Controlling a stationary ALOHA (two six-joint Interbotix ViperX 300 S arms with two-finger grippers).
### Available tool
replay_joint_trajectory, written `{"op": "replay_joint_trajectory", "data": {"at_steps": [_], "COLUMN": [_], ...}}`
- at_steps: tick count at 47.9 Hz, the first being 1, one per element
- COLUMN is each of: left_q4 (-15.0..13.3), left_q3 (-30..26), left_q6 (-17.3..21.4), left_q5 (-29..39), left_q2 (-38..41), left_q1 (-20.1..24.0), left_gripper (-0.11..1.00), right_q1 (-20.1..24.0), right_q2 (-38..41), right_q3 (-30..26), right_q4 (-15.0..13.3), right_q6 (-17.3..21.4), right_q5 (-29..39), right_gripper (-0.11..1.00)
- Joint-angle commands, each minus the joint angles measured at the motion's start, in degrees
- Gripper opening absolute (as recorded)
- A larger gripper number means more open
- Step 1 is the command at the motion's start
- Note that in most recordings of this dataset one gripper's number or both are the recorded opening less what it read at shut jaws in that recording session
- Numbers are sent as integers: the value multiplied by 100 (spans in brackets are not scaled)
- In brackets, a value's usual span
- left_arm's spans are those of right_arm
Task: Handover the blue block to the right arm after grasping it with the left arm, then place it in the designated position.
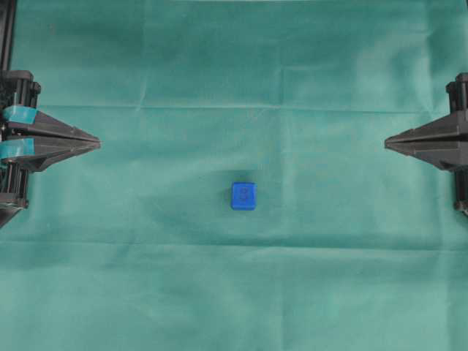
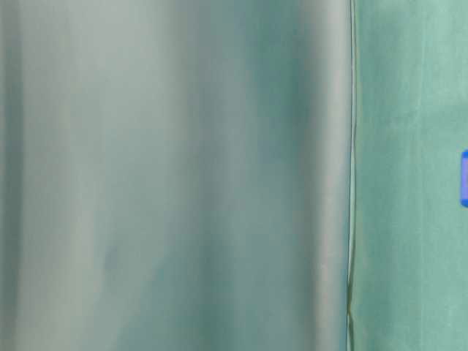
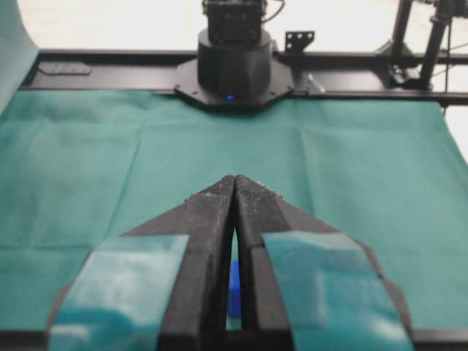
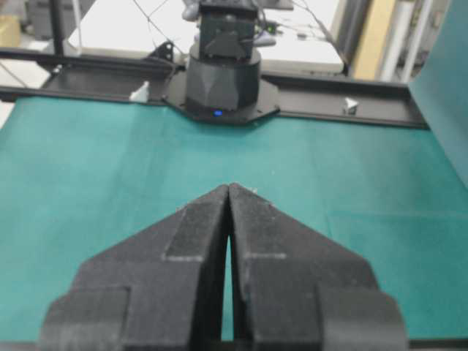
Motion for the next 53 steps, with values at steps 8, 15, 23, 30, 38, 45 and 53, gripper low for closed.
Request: {"op": "replay_joint_trajectory", "data": {"at_steps": [8,15,23,30,38,45,53], "left_q4": [35,35,35,35,35,35,35], "left_q3": [-176,-176,-193,-211,-272,-413,-835], "left_q6": [18,26,18,0,0,0,0], "left_q5": [9,18,88,185,237,220,211], "left_q2": [44,44,44,44,53,202,703], "left_q1": [9,18,9,9,9,9,18], "left_gripper": [10,44,88,99,99,99,99], "right_q1": [0,-44,-149,-202,-202,-211,-211], "right_q2": [0,0,18,18,26,26,35], "right_q3": [-149,-149,-149,-158,-158,-158,-185], "right_q4": [44,53,79,79,79,79,53], "right_q6": [132,264,369,369,369,369,369], "right_q5": [-18,-9,-26,0,35,44,35], "right_gripper": [0,15,62,93,93,93,93]}}
